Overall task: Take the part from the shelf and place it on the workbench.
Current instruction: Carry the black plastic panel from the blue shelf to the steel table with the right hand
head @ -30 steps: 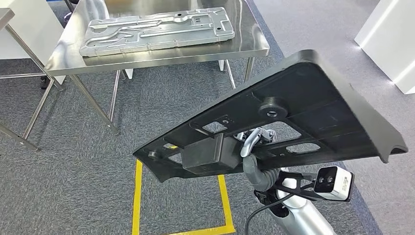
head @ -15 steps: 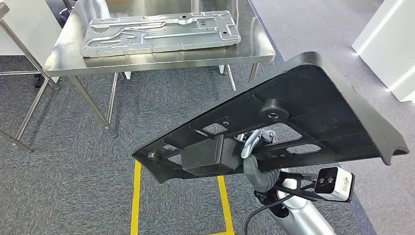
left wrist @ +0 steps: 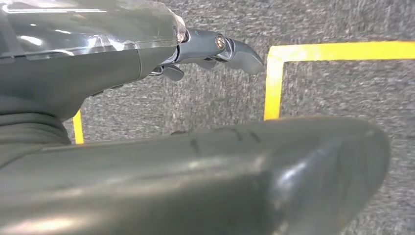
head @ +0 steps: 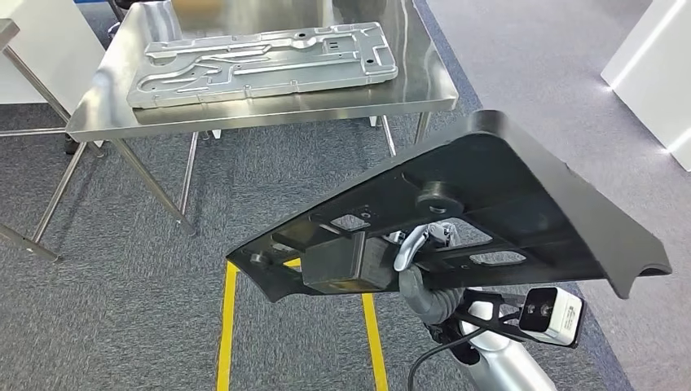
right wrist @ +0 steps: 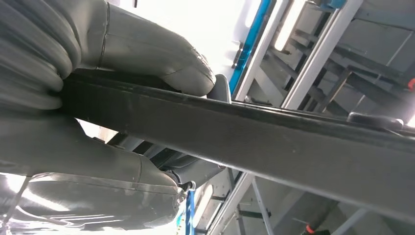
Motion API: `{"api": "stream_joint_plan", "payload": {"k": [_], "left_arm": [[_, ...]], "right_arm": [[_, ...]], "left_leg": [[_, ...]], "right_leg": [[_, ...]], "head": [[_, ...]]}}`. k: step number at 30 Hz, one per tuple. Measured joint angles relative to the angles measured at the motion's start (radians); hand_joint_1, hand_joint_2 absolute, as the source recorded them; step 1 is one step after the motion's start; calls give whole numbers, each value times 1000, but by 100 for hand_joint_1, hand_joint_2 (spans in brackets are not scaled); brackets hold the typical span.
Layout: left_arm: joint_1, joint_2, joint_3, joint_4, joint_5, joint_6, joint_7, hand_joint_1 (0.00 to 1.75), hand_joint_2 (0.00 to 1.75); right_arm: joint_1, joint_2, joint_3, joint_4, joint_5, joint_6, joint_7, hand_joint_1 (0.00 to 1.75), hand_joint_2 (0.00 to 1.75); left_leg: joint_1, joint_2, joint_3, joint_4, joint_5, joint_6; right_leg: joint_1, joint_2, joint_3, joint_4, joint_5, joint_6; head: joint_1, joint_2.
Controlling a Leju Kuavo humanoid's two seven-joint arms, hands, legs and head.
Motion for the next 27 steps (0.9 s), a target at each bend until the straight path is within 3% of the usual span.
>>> {"api": "stream_joint_plan", "payload": {"k": [1,2,3,5,6,8,11,13,16,17,18,20,21,22,24,27], "left_arm": [[1,1,0,0,0,-1,0,0,0],[2,1,0,0,-1,-1,0,0,0],[3,2,0,0,-2,-2,0,0,0],[2,2,-1,0,-3,-2,0,0,0],[2,2,-2,0,-3,-2,1,0,0],[0,3,-2,0,-3,-3,2,0,0],[2,3,-2,0,-2,-3,3,0,0],[1,2,-3,0,-1,-2,3,0,0],[1,2,-2,0,6,0,3,0,0],[2,2,-2,0,9,1,3,0,0],[3,2,-2,0,12,3,3,0,0],[4,-1,-1,0,15,5,3,0,0],[4,-2,-1,0,17,5,3,0,0],[3,-3,-1,0,18,5,3,0,0],[2,-4,0,0,19,5,3,0,0],[1,-5,0,0,19,4,1,0,0]], "right_arm": [[0,0,-1,0,-3,1,1,175,175],[0,0,-1,0,-7,0,2,175,175],[-2,0,-2,0,-11,-2,3,175,175],[-8,1,-2,0,-17,-10,5,175,175],[-12,2,-2,1,-19,-14,5,175,175],[-17,3,-3,2,-21,-20,5,175,175],[-17,3,-3,3,-20,-22,3,175,175],[-19,3,-3,3,-19,-21,2,175,175],[-16,4,-1,7,-18,-19,2,175,175],[-15,5,0,10,-18,-18,2,175,175],[-14,7,1,13,-18,-17,2,175,175],[-15,12,2,17,-18,-15,2,175,175],[-15,15,2,18,-18,-13,2,175,175],[-16,18,2,19,-18,-11,2,175,175],[-17,23,3,20,-17,-7,2,175,175],[-16,30,2,18,-16,-1,2,175,175]], "left_leg": [[0,0,-38,53,-8,-2],[0,0,-59,70,5,-2],[0,0,-60,46,40,-1],[-1,1,-16,-84,133,6],[-3,2,10,-147,162,11],[-8,2,36,-204,171,23],[-8,1,41,-215,162,40],[-4,0,50,-223,158,51],[-5,0,61,-225,146,60],[-5,0,68,-224,140,60],[-5,-1,77,-224,134,59],[-5,-4,99,-225,118,55],[-6,-5,108,-224,110,51],[-8,-6,113,-224,103,46],[-9,-6,117,-225,95,35],[-9,-2,117,-209,75,21]], "right_leg": [[1,0,6,0,-6,-1],[2,0,13,0,-12,-1],[2,1,23,1,-19,0],[3,1,46,0,-36,6],[4,2,54,1,-45,10],[7,2,61,1,-56,21],[6,0,62,4,-67,37],[3,-1,27,71,-99,48],[0,-1,-98,264,-154,55],[-1,-1,-125,291,-144,56],[-1,-2,-134,279,-113,55],[0,-2,-104,162,-16,48],[3,-2,-82,100,19,43],[6,-2,-65,55,36,37],[11,-1,-53,28,29,28],[4,1,-36,12,21,13]], "head": [[0,0],[0,0],[0,0],[0,0],[0,0],[0,0],[0,0],[0,0],[0,0],[0,0],[0,0],[0,0],[0,0],[0,0],[0,0],[0,0]]}}
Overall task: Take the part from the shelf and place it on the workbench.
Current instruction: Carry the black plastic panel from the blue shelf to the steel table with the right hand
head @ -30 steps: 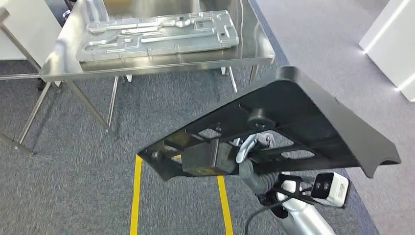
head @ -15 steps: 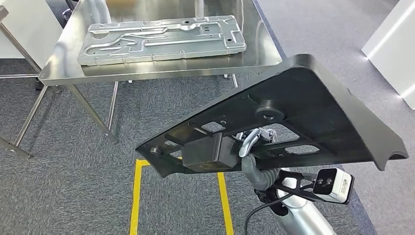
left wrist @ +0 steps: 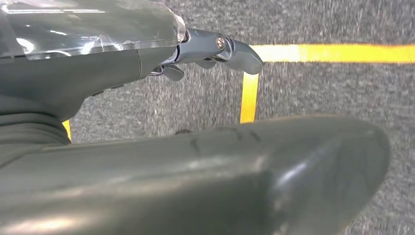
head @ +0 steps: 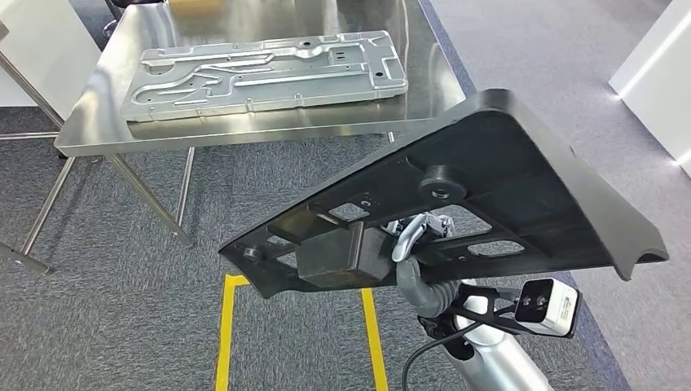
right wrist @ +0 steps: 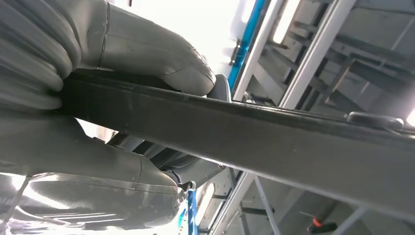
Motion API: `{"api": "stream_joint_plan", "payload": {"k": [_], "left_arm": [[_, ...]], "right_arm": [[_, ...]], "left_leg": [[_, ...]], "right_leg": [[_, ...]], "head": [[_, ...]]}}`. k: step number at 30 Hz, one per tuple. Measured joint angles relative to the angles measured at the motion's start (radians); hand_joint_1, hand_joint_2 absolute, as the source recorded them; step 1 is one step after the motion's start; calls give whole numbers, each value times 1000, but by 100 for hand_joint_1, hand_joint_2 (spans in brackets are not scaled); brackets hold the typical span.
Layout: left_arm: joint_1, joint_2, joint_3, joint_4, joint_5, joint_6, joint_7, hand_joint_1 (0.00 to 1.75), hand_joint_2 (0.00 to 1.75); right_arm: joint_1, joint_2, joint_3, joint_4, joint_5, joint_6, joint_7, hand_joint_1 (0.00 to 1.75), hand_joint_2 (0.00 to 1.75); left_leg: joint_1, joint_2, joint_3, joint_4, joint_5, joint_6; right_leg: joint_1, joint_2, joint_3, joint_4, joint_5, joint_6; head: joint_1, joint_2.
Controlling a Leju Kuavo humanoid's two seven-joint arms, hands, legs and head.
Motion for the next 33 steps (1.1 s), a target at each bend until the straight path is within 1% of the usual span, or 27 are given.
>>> {"api": "stream_joint_plan", "payload": {"k": [1,2,3,4,5,6,7,8,9,10,11,14,15,16,17,19,20,21,22,24,25,26,28,30,31,32,33], "left_arm": [[0,0,0,0,0,-1,-1,0,0],[0,-1,0,0,0,-2,-3,0,0],[1,-1,0,0,0,-2,-3,0,0],[3,-1,0,0,0,-2,-4,0,0],[5,-1,0,0,0,-2,-4,0,0],[8,-1,0,0,0,-2,-5,0,0],[9,-1,0,0,0,-2,-5,0,0],[10,-1,0,0,0,-3,-6,0,0],[10,-1,0,0,-1,-4,-6,0,0],[10,-1,0,0,-2,-5,-7,0,0],[9,-1,0,0,-2,-5,-7,0,0],[11,-2,0,0,-2,-6,-7,0,0],[11,-2,0,0,-2,-6,-7,0,0],[11,-3,0,0,-2,-6,-7,0,0],[10,-3,0,0,-2,-6,-7,0,0],[10,-3,0,0,-5,-7,-7,0,0],[10,-3,0,0,-6,-9,-7,0,0],[10,-3,0,0,-8,-11,-7,0,0],[11,-2,0,0,-10,-13,-7,0,0],[11,-4,0,0,-11,-15,-8,0,0],[10,-4,0,0,-11,-16,-8,0,0],[9,-5,0,0,-12,-16,-8,0,0],[7,-7,0,0,-15,-16,-8,0,0],[6,-7,0,0,-18,-14,-10,0,0],[6,-8,-1,0,-19,-14,-11,0,0],[6,-8,-1,0,-19,-14,-13,0,0],[7,-9,-1,0,-20,-15,-15,0,0]], "right_arm": [[1,2,0,-1,2,2,0,175,175],[3,4,0,-1,4,5,0,175,175],[7,5,0,-1,8,6,0,175,175],[13,6,0,-1,11,7,-1,175,175],[18,6,0,-1,15,8,-1,175,175],[23,6,0,-1,19,9,-1,175,175],[27,6,0,-1,21,10,-1,175,175],[29,8,0,-2,24,11,-2,175,175],[30,9,0,-2,27,12,-2,175,175],[32,11,0,-4,30,13,-2,175,175],[33,13,0,-7,33,13,-2,175,175],[36,15,0,-17,36,16,-2,175,175],[36,15,-1,-20,36,17,-2,175,175],[37,15,-2,-23,36,17,-2,175,175],[38,15,-3,-26,37,18,-2,175,175],[46,15,-8,-30,42,17,-2,175,175],[52,15,-11,-34,47,16,-2,175,175],[58,15,-15,-39,51,15,-2,175,175],[63,15,-19,-45,54,13,-2,175,175],[67,15,-28,-56,56,12,-2,175,175],[67,15,-31,-61,57,11,-2,175,175],[69,15,-33,-66,61,10,-2,175,175],[83,16,-38,-76,78,6,-3,175,175],[114,18,-46,-91,107,7,-5,175,175],[130,20,-50,-98,121,14,-6,175,175],[143,24,-55,-104,131,25,-6,175,175],[154,28,-59,-107,138,39,-6,175,175]], "left_leg": [[1,1,-16,38,-19,-4],[3,2,-46,97,-44,-7],[4,2,-87,169,-70,-10],[5,2,-128,234,-87,-13],[6,2,-158,271,-86,-15],[6,3,-170,271,-64,-16],[7,3,-162,227,-21,-15],[8,3,-140,158,30,-13],[6,3,-116,93,67,-10],[4,3,-95,42,89,-5],[2,3,-85,15,93,0],[1,2,-78,4,81,19],[2,2,-74,0,79,25],[4,2,-69,-4,77,32],[5,2,-64,-6,75,37],[3,3,-58,-7,68,43],[3,2,-53,-7,63,44],[2,1,-46,-6,58,45],[1,0,-37,-7,52,44],[-1,-2,-18,-7,39,41],[-3,-3,-12,-7,33,37],[-4,-2,-8,-8,29,32],[-3,-1,-4,-13,23,22],[-3,1,-1,-9,14,11],[-3,2,-9,14,0,6],[-1,2,-31,61,-22,1],[1,3,-66,126,-48,-4]], "right_leg": [[-3,-1,8,-5,-3,-5],[-3,-2,16,-7,-7,-9],[-2,-4,22,-8,-13,-12],[-2,-4,28,-7,-19,-13],[-2,-3,36,-7,-25,-13],[-2,-3,44,-7,-32,-12],[-2,-2,55,-7,-39,-11],[-2,-1,66,-6,-48,-8],[0,0,75,-6,-56,-3],[1,1,81,-4,-63,2],[2,1,83,-4,-67,7],[2,2,83,-4,-75,22],[2,1,79,9,-84,27],[1,0,64,42,-100,31],[-1,0,35,96,-123,35],[-3,0,-49,233,-169,39],[-3,0,-83,278,-172,40],[-3,0,-101,288,-155,39],[-3,0,-98,256,-117,35],[2,0,-52,125,-26,22],[6,-1,-29,66,0,15],[9,-2,-14,29,10,10],[14,-2,-6,7,3,4],[7,-2,6,-6,2,-1],[3,-4,16,-15,1,-4],[-1,-5,25,-22,-1,-8],[0,-6,32,-25,-5,-11]], "head": [[0,0],[0,0],[0,0],[0,0],[0,0],[0,0],[0,0],[0,0],[0,0],[0,0],[0,0],[0,0],[0,0],[0,0],[0,0],[0,0],[0,0],[0,0],[0,0],[0,0],[0,0],[0,0],[0,0],[0,0],[0,0],[0,0],[0,0]]}}
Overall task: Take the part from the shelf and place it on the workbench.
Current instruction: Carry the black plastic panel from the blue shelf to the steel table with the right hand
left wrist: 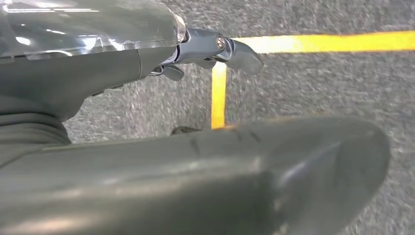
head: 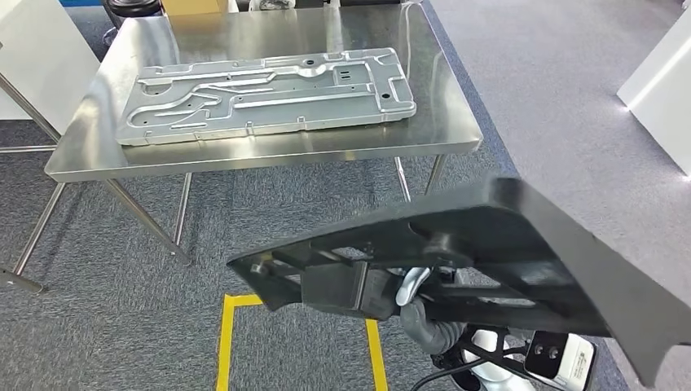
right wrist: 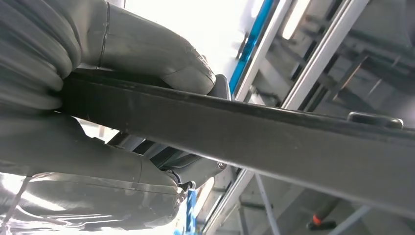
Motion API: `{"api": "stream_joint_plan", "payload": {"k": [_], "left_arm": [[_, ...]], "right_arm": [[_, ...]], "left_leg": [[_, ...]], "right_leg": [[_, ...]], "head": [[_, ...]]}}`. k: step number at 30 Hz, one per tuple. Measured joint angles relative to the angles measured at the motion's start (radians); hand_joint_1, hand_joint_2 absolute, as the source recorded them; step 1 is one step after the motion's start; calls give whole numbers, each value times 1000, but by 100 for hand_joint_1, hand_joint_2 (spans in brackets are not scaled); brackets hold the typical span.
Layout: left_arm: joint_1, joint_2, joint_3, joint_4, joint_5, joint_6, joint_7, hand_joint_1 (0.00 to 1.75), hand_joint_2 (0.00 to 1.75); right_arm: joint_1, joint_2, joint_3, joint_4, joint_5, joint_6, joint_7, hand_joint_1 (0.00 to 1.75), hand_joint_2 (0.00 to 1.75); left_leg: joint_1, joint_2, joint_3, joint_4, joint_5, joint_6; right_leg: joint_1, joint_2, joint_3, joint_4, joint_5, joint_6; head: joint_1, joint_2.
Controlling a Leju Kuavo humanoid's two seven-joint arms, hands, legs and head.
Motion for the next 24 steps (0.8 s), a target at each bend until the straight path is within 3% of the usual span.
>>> {"api": "stream_joint_plan", "payload": {"k": [2,3,4,6,7,9,12,14,17,18,19,21,22,24], "left_arm": [[3,0,0,0,0,-2,-2,0,0],[4,0,0,0,-1,-3,-3,0,0],[5,1,0,0,-1,-4,-4,0,0],[6,2,0,0,-3,-6,-5,0,0],[6,2,0,0,-5,-6,-5,0,0],[5,3,-1,0,-8,-8,-6,0,0],[5,2,-2,0,-9,-11,-7,0,0],[4,3,-2,0,-9,-13,-8,0,0],[3,4,-3,0,-10,-14,-10,0,0],[3,4,-3,0,-10,-15,-10,0,0],[4,5,-3,0,-11,-15,-10,0,0],[4,5,-3,0,-12,-15,-10,0,0],[3,5,-3,0,-12,-15,-10,0,0],[2,4,-3,0,-12,-16,-9,0,0]], "right_arm": [[16,9,-13,-2,5,23,0,175,175],[22,12,-18,-2,6,30,0,175,175],[26,14,-24,-2,6,34,0,175,175],[30,20,-32,-3,6,37,0,175,175],[31,23,-35,-5,6,37,0,175,175],[36,27,-41,-9,9,36,0,175,175],[44,31,-47,-19,18,36,0,175,175],[48,33,-50,-28,23,37,0,175,175],[62,34,-58,-35,29,43,0,175,175],[67,34,-61,-35,31,46,0,175,175],[70,35,-65,-36,33,50,0,175,175],[72,36,-69,-43,38,55,0,175,175],[71,36,-72,-47,40,56,0,175,175],[71,37,-77,-57,43,59,0,175,175]], "left_leg": [[5,0,-77,125,-35,-8],[8,0,-97,146,-25,-11],[10,0,-98,126,5,-14],[15,2,-56,2,92,-17],[15,2,-30,-60,120,-16],[13,1,-6,-116,132,-5],[11,0,-2,-121,123,18],[13,0,5,-126,119,31],[9,1,15,-127,108,41],[7,0,20,-127,103,42],[5,-1,28,-127,98,42],[2,-3,45,-127,86,41],[0,-4,52,-128,80,38],[0,-4,57,-130,73,29]], "right_leg": [[0,0,10,0,-10,-2],[-1,1,16,1,-15,-2],[-2,2,23,2,-21,1],[-4,4,40,7,-37,8],[-3,6,45,11,-45,14],[0,7,48,17,-56,26],[-1,6,49,22,-67,41],[-4,5,18,89,-101,50],[-5,5,-101,286,-166,54],[-5,5,-126,312,-159,53],[-4,5,-130,298,-130,49],[1,5,-91,177,-40,35],[5,4,-66,112,-9,27],[12,4,-39,45,8,16]], "head": [[0,0],[0,0],[0,0],[0,0],[0,0],[0,0],[0,0],[0,0],[0,0],[0,0],[0,0],[0,0],[0,0],[0,0]]}}
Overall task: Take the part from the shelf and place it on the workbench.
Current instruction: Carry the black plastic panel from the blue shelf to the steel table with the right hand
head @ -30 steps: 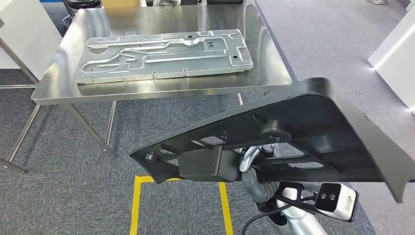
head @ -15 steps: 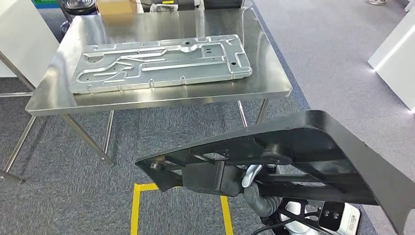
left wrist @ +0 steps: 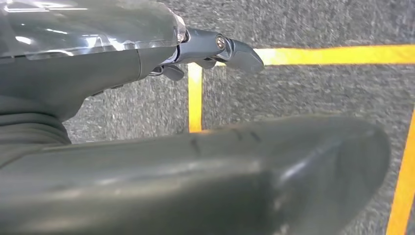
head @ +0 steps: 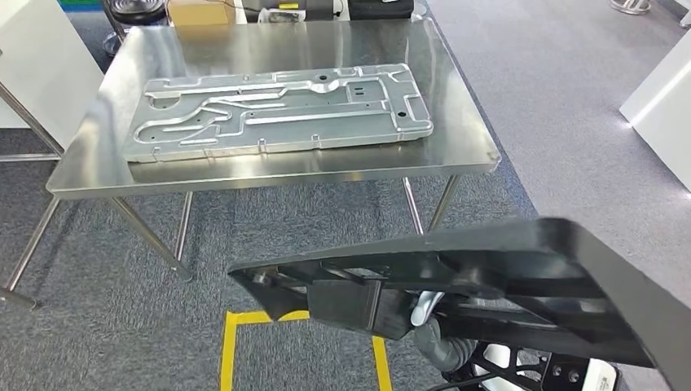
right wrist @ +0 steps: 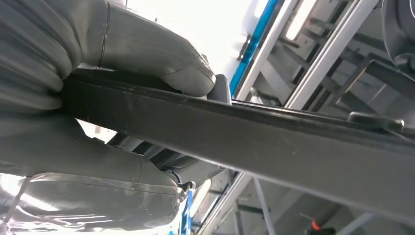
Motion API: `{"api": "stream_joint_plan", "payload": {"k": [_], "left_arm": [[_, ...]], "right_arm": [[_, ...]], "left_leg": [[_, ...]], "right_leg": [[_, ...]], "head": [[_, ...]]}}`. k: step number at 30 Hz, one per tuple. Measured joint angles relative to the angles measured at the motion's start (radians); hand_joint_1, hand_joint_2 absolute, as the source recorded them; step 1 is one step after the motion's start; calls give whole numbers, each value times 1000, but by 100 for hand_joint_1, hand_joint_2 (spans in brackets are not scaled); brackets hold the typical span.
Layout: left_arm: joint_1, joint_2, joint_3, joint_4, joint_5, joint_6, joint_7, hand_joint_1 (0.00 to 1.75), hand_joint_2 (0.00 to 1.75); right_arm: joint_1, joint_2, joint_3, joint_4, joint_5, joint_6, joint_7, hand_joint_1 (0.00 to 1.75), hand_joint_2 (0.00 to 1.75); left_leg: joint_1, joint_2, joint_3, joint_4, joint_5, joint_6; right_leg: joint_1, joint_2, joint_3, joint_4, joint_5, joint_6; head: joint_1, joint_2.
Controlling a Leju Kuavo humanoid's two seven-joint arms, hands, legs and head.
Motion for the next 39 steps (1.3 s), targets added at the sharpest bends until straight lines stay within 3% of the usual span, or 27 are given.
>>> {"api": "stream_joint_plan", "payload": {"k": [4,7,10,11,12,13,15,19,21,24,25,26,28,30,31,34,36,39], "left_arm": [[-3,3,0,0,0,-1,0,0,0],[-5,5,0,0,0,-3,1,0,0],[-4,6,0,0,0,-3,1,0,0],[-3,6,0,0,0,-3,1,0,0],[-1,7,0,0,0,-3,2,0,0],[1,9,0,0,0,-3,2,0,0],[2,11,0,0,0,-3,3,0,0],[1,11,0,0,0,-3,3,0,0],[0,11,0,0,0,-3,3,0,0],[0,11,0,0,0,-3,2,0,0],[0,11,0,0,0,-3,2,0,0],[1,11,0,0,0,-3,2,0,0],[2,11,0,0,0,-3,2,0,0],[0,9,0,0,0,-3,3,0,0],[0,8,0,0,0,-4,3,0,0],[-3,8,0,0,0,-4,3,0,0],[-5,9,0,0,0,-4,2,0,0],[-4,10,0,0,0,-4,2,0,0]], "right_arm": [[-1,2,-13,-21,3,12,0,175,175],[-4,5,-16,-30,4,15,0,175,175],[-3,5,-16,-31,5,15,0,175,175],[-2,5,-17,-32,6,15,0,175,175],[-1,5,-18,-33,8,15,0,175,175],[0,6,-19,-35,9,15,0,175,175],[1,6,-21,-37,11,15,0,175,175],[0,6,-23,-44,13,14,0,175,175],[-1,6,-23,-49,13,14,0,175,175],[2,6,-25,-51,13,14,0,175,175],[3,6,-26,-51,13,14,0,175,175],[4,6,-27,-51,13,14,0,175,175],[3,6,-29,-51,13,14,0,175,175],[3,6,-31,-51,13,14,0,175,175],[2,6,-31,-52,12,14,0,175,175],[3,6,-33,-54,13,14,0,175,175],[2,7,-34,-55,13,14,0,175,175],[3,7,-37,-55,15,14,0,175,175]], "left_leg": [[-1,3,4,12,-18,-21],[3,4,-51,128,-71,-30],[4,4,-77,174,-89,-32],[5,4,-104,205,-85,-35],[8,4,-113,192,-52,-37],[10,5,-115,157,-9,-39],[9,6,-75,31,69,-34],[6,4,-59,2,62,-8],[9,4,-51,-5,59,4],[7,5,-40,-6,48,13],[7,5,-35,-6,43,13],[6,4,-28,-6,38,13],[5,2,-10,-7,26,11],[1,0,3,-7,13,4],[1,0,5,-8,8,-1],[2,2,16,-12,-2,-19],[3,3,4,30,-27,-28],[7,4,-104,223,-101,-38]], "right_leg": [[-6,2,24,-33,-6,-10],[-11,-3,47,-48,-11,-18],[-10,-3,50,-47,-14,-19],[-10,-2,55,-47,-19,-19],[-11,-1,67,-45,-29,-17],[-11,0,80,-43,-41,-14],[-8,2,98,-36,-63,-3],[-8,3,101,-32,-78,19],[-10,3,77,23,-107,29],[-13,2,-46,228,-180,37],[-14,2,-79,269,-179,37],[-14,2,-92,269,-156,35],[-12,2,-57,154,-62,25],[-5,1,-7,27,-2,12],[-1,1,5,-5,5,6],[-1,3,16,-23,-4,-6],[-8,3,35,-38,-7,-15],[-8,0,55,-43,-20,-24]], "head": [[0,0],[0,0],[0,0],[0,0],[0,0],[0,0],[0,0],[0,0],[0,0],[0,0],[0,0],[0,0],[0,0],[0,0],[0,0],[0,0],[0,0],[0,0]]}}
